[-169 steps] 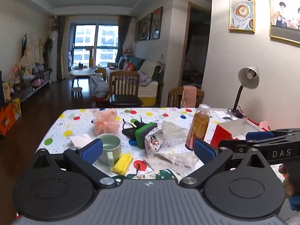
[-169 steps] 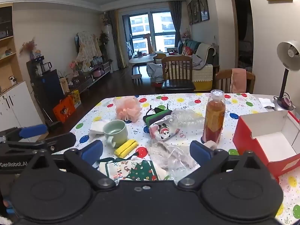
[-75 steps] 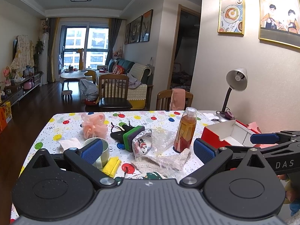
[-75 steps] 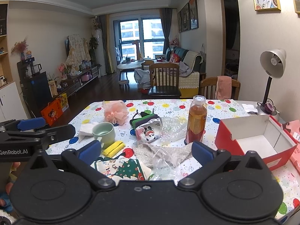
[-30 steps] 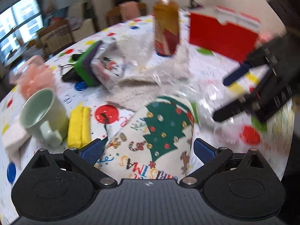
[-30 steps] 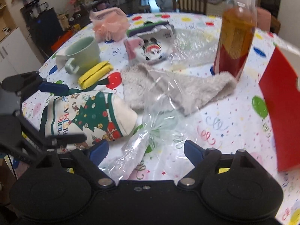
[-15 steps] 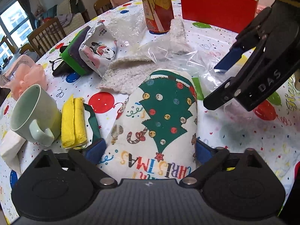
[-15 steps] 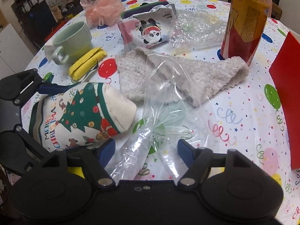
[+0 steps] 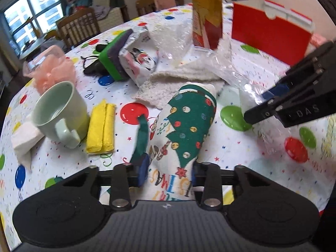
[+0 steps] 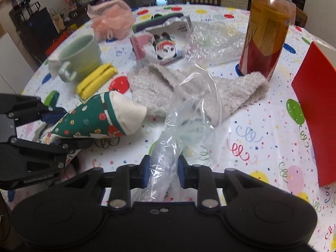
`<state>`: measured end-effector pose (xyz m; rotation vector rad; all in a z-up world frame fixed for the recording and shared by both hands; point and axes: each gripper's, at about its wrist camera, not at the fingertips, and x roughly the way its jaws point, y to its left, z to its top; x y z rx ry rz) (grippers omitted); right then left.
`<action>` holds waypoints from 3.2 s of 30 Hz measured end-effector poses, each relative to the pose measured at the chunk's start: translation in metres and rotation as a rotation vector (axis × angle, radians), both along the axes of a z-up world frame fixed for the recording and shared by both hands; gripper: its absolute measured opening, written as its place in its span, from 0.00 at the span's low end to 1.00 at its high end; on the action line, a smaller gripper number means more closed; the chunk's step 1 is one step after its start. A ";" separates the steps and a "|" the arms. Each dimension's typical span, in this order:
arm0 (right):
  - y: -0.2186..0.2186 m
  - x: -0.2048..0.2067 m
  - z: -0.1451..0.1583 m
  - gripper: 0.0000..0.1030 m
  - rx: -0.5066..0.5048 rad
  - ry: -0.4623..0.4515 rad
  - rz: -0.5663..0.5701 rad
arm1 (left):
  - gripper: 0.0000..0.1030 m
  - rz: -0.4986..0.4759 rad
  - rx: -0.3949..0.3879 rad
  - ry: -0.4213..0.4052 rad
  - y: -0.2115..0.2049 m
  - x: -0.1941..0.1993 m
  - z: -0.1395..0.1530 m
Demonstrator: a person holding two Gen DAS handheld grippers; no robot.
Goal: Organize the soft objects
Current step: 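Close the right gripper on the plastic bag while the left gripper grasps the Christmas bag, then carry both bags into the red box and open both grippers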
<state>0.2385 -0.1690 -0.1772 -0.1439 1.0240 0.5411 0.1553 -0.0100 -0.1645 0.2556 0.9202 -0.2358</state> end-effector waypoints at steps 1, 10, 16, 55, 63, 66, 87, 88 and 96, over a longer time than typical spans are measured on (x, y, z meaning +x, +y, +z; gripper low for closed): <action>-0.001 -0.002 0.003 0.23 0.008 -0.007 -0.003 | 0.32 0.013 -0.014 0.001 0.001 -0.001 0.003; -0.017 -0.035 0.040 0.23 0.066 -0.067 0.004 | 0.31 0.095 -0.152 0.006 0.003 -0.022 0.039; -0.037 -0.055 0.075 0.23 0.075 -0.096 -0.007 | 0.31 0.095 -0.234 -0.025 -0.007 -0.027 0.078; -0.268 0.078 0.129 0.23 0.040 -0.143 -0.168 | 0.32 -0.105 -0.466 -0.038 -0.266 0.179 0.223; -0.304 0.113 0.108 0.23 0.011 -0.094 -0.176 | 0.32 -0.079 -0.433 0.081 -0.314 0.220 0.160; -0.314 0.126 0.096 0.23 -0.006 -0.075 -0.181 | 0.32 -0.064 -0.422 0.093 -0.324 0.234 0.141; -0.329 0.177 0.018 0.27 -0.111 0.061 -0.140 | 0.33 -0.014 -0.195 0.358 -0.384 0.294 0.006; -0.329 0.178 0.017 0.27 -0.112 0.065 -0.139 | 0.33 -0.019 -0.186 0.357 -0.386 0.295 0.006; -0.336 0.186 0.011 0.33 -0.082 0.107 -0.135 | 0.51 -0.039 -0.162 0.381 -0.391 0.299 -0.004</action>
